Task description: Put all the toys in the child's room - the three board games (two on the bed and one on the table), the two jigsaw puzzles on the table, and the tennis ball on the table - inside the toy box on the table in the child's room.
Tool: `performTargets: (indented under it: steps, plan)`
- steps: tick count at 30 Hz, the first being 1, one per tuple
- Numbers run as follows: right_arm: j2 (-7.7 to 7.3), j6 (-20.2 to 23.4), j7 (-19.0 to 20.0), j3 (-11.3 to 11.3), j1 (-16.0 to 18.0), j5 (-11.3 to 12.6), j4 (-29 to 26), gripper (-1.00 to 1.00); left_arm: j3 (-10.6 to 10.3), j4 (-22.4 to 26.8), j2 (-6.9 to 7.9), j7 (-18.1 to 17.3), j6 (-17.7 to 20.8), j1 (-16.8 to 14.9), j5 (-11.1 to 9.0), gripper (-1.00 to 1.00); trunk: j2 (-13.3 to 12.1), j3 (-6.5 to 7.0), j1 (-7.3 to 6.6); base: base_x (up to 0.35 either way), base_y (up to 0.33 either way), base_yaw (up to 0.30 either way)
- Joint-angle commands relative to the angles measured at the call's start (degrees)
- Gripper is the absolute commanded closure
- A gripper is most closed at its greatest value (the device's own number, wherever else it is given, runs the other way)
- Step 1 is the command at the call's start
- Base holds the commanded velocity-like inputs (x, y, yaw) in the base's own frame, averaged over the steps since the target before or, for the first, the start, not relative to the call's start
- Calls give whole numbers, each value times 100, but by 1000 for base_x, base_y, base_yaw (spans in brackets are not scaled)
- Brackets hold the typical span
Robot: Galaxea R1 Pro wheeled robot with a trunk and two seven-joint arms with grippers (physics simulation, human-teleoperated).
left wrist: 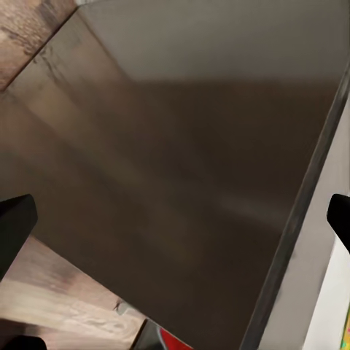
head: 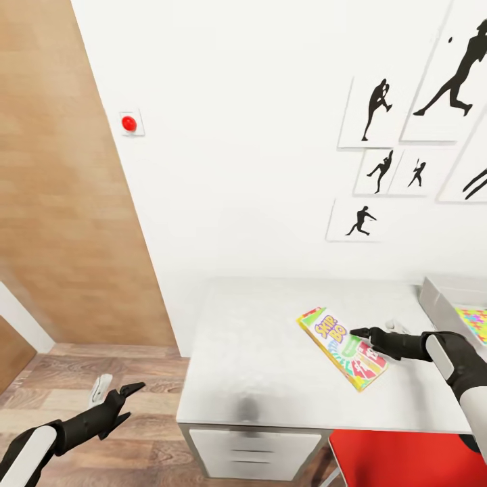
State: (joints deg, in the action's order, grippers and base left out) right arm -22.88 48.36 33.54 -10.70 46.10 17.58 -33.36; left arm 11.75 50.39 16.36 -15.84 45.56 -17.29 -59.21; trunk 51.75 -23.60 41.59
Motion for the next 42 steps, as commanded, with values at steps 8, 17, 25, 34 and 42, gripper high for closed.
performTargets:
  steps: [8,17,25,34,42]
  plan:
    - [3,12,37,-43,-3,19,-41,-100,12,-3,-1,-23,32,-2,13,-100,5,-6,1,0,279,0]
    - [3,8,8,-51,-5,17,-15,-100,12,-3,-2,-16,31,-2,14,-100,5,-6,1,0,123,0]
    - [11,-25,-143,-63,-5,18,-4,-100,12,-11,-6,-16,8,-2,15,-100,5,-6,1,0,6,0]
    - [24,-48,-225,-81,-5,11,-3,-100,11,-12,-18,-15,4,-2,17,-100,5,-6,1,0,0,0]
    - [36,-50,-260,-66,-5,9,4,-100,12,-19,-19,-8,0,-2,22,-100,5,-6,1,0,0,0]
